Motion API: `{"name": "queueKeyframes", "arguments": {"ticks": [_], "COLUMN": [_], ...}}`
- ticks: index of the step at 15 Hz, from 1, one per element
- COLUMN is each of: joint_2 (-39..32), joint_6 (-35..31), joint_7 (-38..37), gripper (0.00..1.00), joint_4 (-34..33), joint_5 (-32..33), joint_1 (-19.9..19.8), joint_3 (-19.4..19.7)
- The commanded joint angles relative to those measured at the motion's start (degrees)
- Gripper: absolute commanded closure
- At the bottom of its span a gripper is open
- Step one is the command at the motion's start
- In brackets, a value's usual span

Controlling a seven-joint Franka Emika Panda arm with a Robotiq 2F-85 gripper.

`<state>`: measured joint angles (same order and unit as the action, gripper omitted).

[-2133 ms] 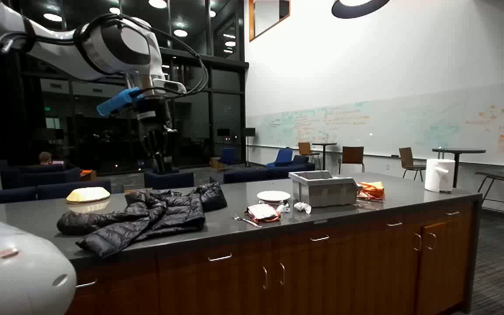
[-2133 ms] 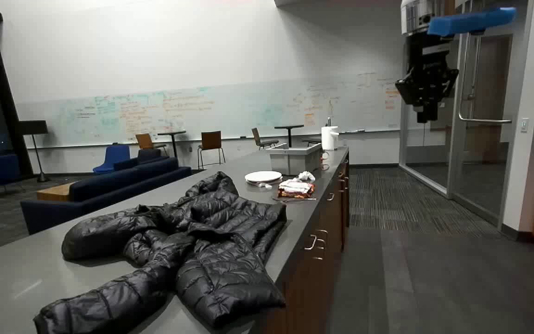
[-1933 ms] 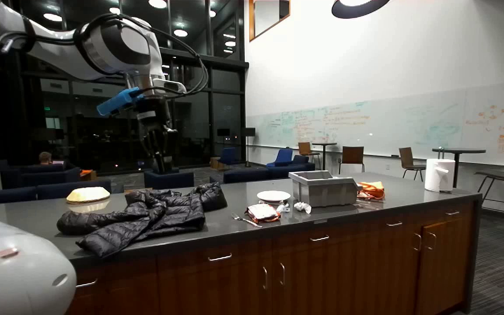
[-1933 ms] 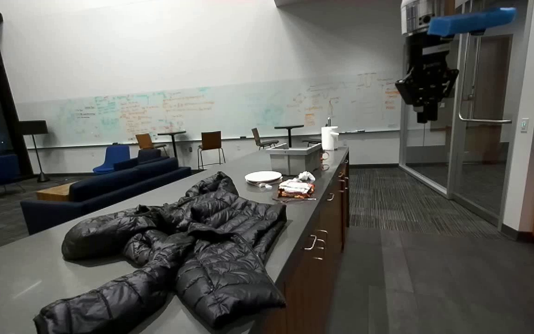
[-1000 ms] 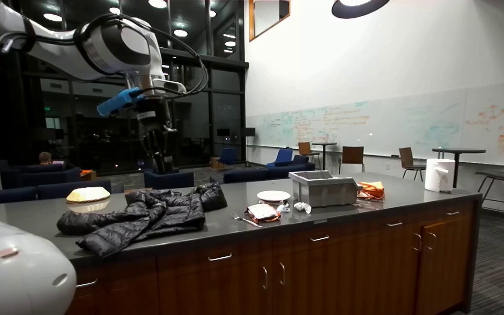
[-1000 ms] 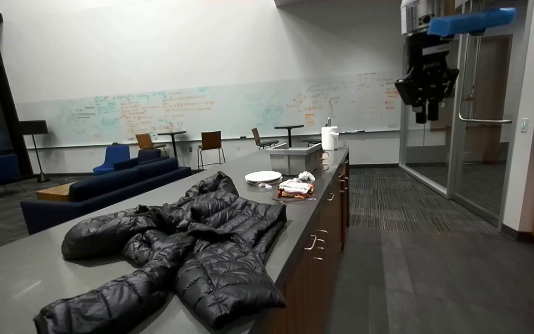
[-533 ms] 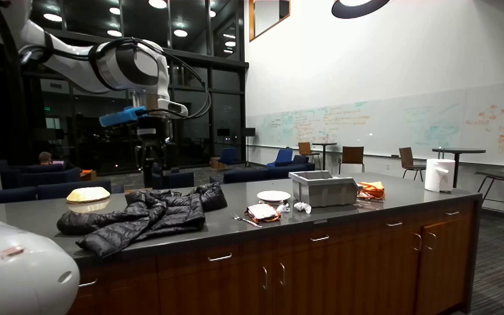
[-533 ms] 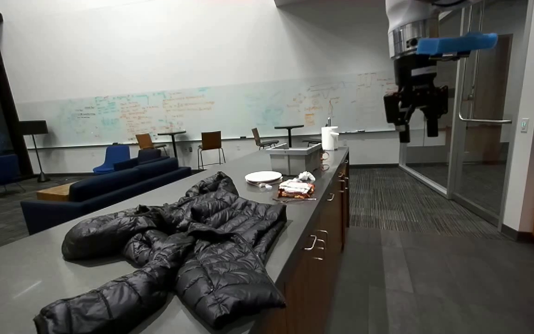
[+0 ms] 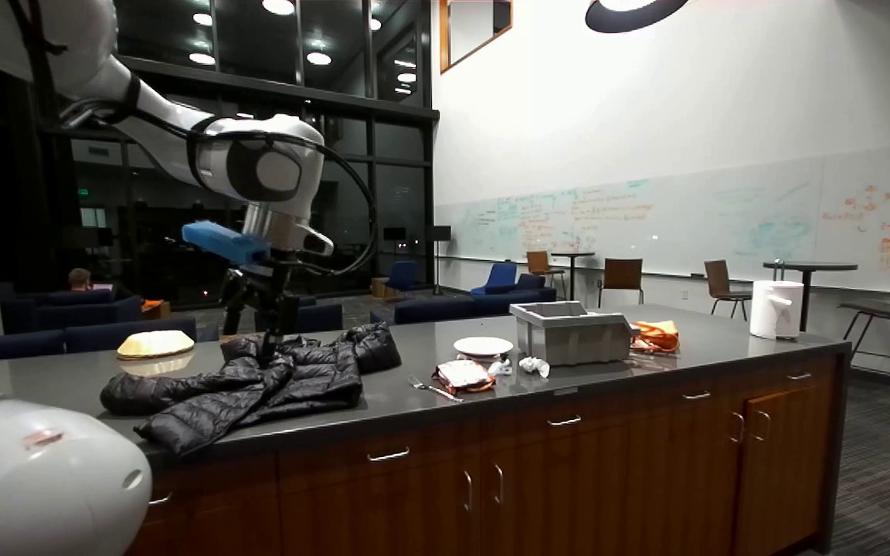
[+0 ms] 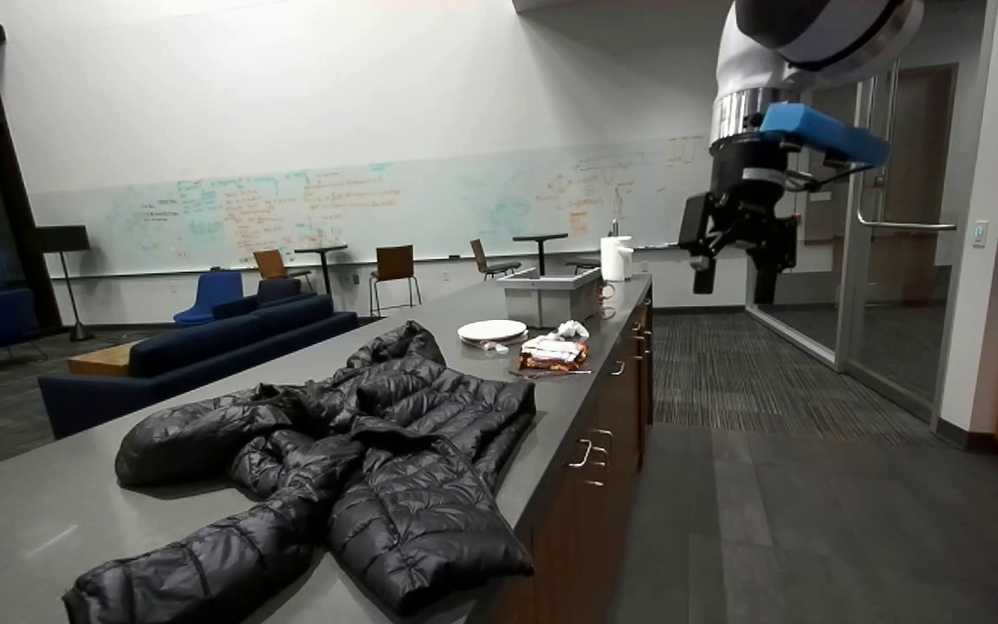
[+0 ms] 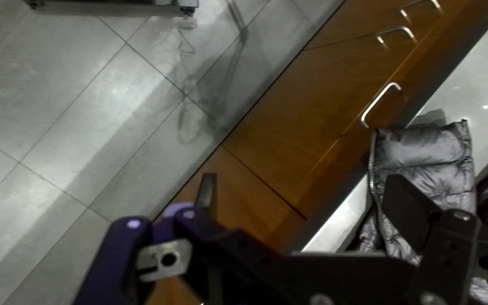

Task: Move the jacket slightly to the right

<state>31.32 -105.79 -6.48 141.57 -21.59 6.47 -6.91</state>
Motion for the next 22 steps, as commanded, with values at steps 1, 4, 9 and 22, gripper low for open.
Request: {"name": "queueKeyframes", "arguments": {"ticks": [1,4,9,22], "joint_2": [-1.2,-3.2,-9.0,-25.7], "joint_6": [-5.6,-10.8,-16.5,-22.4], "joint_7": [6.5,11.8,19.0,22.9], "gripper": [0.00,0.00,0.00,0.00], "joint_4": [3.0,4.9,5.0,-1.3], "joint_5": [-8.2,-14.5,-22.8,-26.5], "joint_1": [3.0,5.2,8.5,10.7], "joint_3": [2.0,1.8,-0.2,-6.9]}}
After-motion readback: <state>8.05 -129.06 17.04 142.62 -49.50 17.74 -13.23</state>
